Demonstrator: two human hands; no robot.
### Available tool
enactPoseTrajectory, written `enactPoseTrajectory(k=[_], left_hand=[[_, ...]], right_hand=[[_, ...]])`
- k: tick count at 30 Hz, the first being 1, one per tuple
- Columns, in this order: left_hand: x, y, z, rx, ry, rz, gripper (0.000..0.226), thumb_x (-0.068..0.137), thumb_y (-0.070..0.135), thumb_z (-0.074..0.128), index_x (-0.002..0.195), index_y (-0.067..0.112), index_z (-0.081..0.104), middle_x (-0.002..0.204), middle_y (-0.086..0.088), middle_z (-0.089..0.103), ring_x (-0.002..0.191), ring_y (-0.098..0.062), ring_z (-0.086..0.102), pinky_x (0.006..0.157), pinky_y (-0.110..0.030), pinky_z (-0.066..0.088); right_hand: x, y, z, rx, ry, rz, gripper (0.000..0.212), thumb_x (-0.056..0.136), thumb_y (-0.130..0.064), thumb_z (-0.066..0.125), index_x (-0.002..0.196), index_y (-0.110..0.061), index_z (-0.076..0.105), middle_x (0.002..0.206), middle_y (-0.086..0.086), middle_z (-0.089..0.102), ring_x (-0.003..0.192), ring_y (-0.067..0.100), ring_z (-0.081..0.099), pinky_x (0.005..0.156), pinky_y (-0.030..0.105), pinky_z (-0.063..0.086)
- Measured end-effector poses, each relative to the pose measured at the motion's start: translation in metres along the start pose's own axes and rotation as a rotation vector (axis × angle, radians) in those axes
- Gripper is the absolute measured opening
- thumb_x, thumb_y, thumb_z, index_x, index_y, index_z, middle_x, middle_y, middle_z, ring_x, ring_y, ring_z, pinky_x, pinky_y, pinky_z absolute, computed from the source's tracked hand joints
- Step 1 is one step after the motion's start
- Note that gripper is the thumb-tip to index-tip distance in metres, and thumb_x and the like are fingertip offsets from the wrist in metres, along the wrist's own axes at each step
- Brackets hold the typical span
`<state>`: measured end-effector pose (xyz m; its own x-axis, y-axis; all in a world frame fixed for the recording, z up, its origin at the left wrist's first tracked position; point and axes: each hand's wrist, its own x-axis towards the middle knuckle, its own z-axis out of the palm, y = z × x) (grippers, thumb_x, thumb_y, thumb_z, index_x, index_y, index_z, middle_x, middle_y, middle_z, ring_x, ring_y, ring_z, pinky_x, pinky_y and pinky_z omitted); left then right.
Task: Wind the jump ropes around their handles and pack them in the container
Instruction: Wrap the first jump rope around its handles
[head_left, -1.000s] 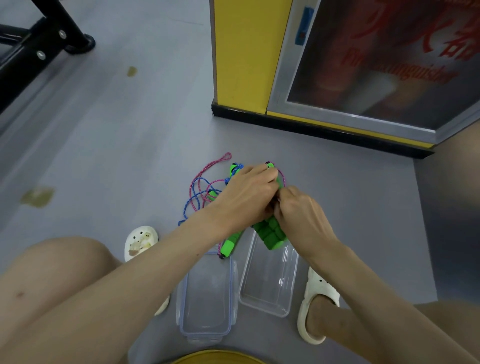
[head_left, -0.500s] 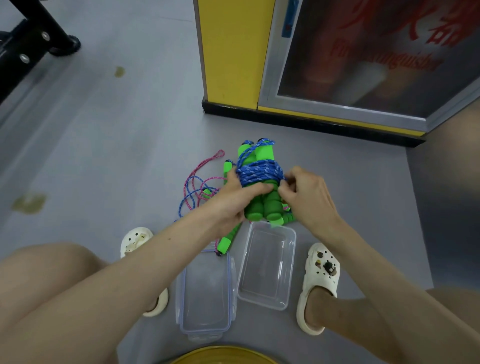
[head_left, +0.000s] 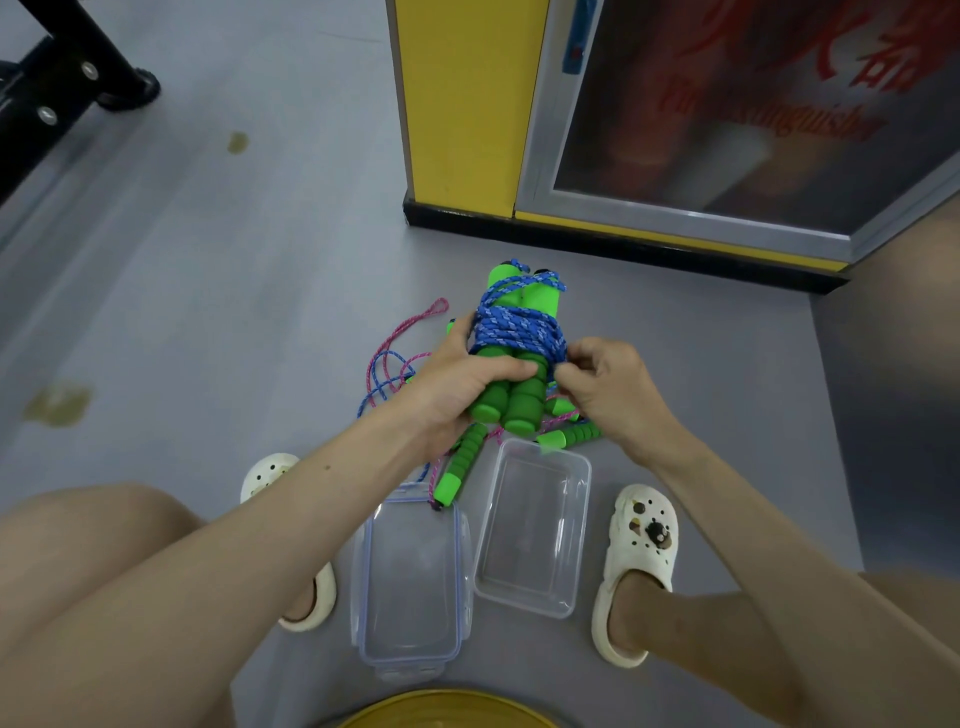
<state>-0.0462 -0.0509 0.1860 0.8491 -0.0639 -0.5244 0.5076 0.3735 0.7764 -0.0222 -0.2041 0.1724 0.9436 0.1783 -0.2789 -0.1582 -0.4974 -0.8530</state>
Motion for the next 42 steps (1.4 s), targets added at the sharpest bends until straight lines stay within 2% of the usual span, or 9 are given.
enactPoseTrajectory(k=[6,11,15,18,24,29,36,39,42], left_hand=[[-0.002,0.008,-0.008,-0.083,-0.09,-0.052,0.055,0.081,-0.01,0.061,0.129,0.017,0.054,0.111,-0.011,0.07,0.083,-0.024,0.071,0.064,-0.031,0.059],[-0.005,0.006,-0.007,-0.127,-0.121,-0.116,0.043,0.086,-0.002,0.058,0.126,0.013,0.055,0.1,-0.012,0.071,0.074,-0.024,0.069,0.06,-0.029,0.058],[-0.004,0.001,-0.008,-0.135,-0.054,-0.129,0.043,0.088,0.001,0.057,0.13,0.011,0.053,0.106,-0.013,0.068,0.077,-0.022,0.067,0.06,-0.028,0.057],[-0.005,-0.002,-0.006,-0.134,-0.034,-0.146,0.047,0.087,0.001,0.059,0.132,0.012,0.051,0.106,-0.012,0.069,0.072,-0.02,0.069,0.055,-0.027,0.056],[-0.006,0.0,-0.005,-0.129,-0.052,-0.167,0.041,0.087,0.002,0.058,0.127,0.01,0.054,0.095,-0.011,0.071,0.069,-0.019,0.07,0.054,-0.026,0.056],[-0.007,0.008,-0.007,-0.211,-0.118,-0.29,0.022,0.087,0.006,0.053,0.108,0.002,0.06,0.08,-0.015,0.071,0.062,-0.024,0.069,0.059,-0.029,0.058],[-0.008,0.009,-0.003,-0.215,-0.143,-0.36,0.031,0.074,0.012,0.058,0.101,-0.001,0.06,0.08,-0.018,0.07,0.061,-0.024,0.068,0.059,-0.029,0.058],[-0.007,0.007,-0.002,-0.209,-0.101,-0.362,0.021,0.085,0.011,0.056,0.099,-0.004,0.059,0.077,-0.019,0.069,0.061,-0.024,0.068,0.059,-0.029,0.057],[-0.006,0.007,-0.002,-0.241,-0.077,-0.377,0.02,0.092,0.011,0.052,0.102,-0.007,0.056,0.075,-0.021,0.069,0.058,-0.025,0.068,0.056,-0.03,0.058]], right_hand=[[-0.008,-0.006,-0.007,0.239,-0.039,-0.015,0.022,0.09,0.001,0.055,0.074,-0.013,0.062,0.047,-0.011,0.054,0.043,-0.002,0.043,0.042,0.011,0.033],[-0.011,-0.005,-0.005,0.413,-0.033,0.061,0.022,0.09,-0.006,0.06,0.072,-0.016,0.069,0.068,0.013,0.054,0.058,0.016,0.042,0.044,0.019,0.03],[-0.012,-0.006,-0.002,0.414,-0.06,0.075,0.004,0.087,-0.011,0.065,0.083,-0.011,0.064,0.058,0.003,0.052,0.038,0.005,0.034,0.037,0.015,0.027],[-0.015,-0.004,0.003,0.37,-0.038,0.104,0.009,0.082,-0.013,0.071,0.083,-0.009,0.063,0.062,0.0,0.057,0.038,0.0,0.041,0.039,0.014,0.034],[-0.016,-0.005,0.002,0.39,-0.028,0.07,0.005,0.09,-0.002,0.058,0.087,-0.004,0.061,0.066,0.005,0.055,0.037,-0.003,0.047,0.041,0.007,0.035],[-0.018,-0.006,-0.005,0.473,-0.103,0.066,0.008,0.092,0.001,0.053,0.098,0.003,0.058,0.064,0.004,0.049,0.034,-0.001,0.04,0.036,0.008,0.028],[-0.016,0.003,-0.012,0.708,-0.202,0.151,0.009,0.091,-0.005,0.052,0.094,0.002,0.056,0.057,-0.001,0.048,0.035,0.001,0.029,0.037,0.011,0.025],[-0.016,0.003,-0.008,0.549,-0.195,0.132,0.006,0.092,-0.003,0.054,0.098,-0.002,0.056,0.071,0.007,0.052,0.048,0.006,0.044,0.046,0.016,0.038],[-0.015,0.002,-0.009,0.221,-0.157,0.014,0.017,0.088,0.001,0.06,0.104,-0.005,0.058,0.092,0.025,0.064,0.078,0.028,0.06,0.078,0.041,0.053]])
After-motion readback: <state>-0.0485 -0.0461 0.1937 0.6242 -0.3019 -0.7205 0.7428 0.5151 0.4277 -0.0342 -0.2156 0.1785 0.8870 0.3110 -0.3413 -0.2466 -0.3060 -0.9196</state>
